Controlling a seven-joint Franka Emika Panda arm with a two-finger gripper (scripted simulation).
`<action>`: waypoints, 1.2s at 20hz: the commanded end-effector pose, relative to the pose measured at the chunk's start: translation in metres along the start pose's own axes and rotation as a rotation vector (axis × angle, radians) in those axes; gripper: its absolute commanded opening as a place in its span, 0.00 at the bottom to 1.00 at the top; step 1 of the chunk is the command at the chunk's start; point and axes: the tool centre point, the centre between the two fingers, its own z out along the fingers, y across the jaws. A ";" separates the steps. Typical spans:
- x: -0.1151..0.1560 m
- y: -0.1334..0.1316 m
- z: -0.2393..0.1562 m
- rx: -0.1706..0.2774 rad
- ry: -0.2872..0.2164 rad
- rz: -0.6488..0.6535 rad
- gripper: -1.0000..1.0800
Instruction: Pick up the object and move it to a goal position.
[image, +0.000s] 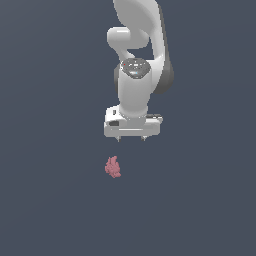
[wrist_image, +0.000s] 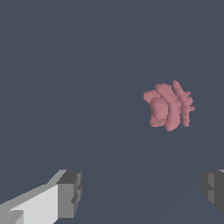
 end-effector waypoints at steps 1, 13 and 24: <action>0.002 0.002 0.002 0.000 -0.001 -0.006 0.96; 0.033 0.038 0.033 0.006 -0.016 -0.118 0.96; 0.058 0.079 0.069 0.021 -0.027 -0.230 0.96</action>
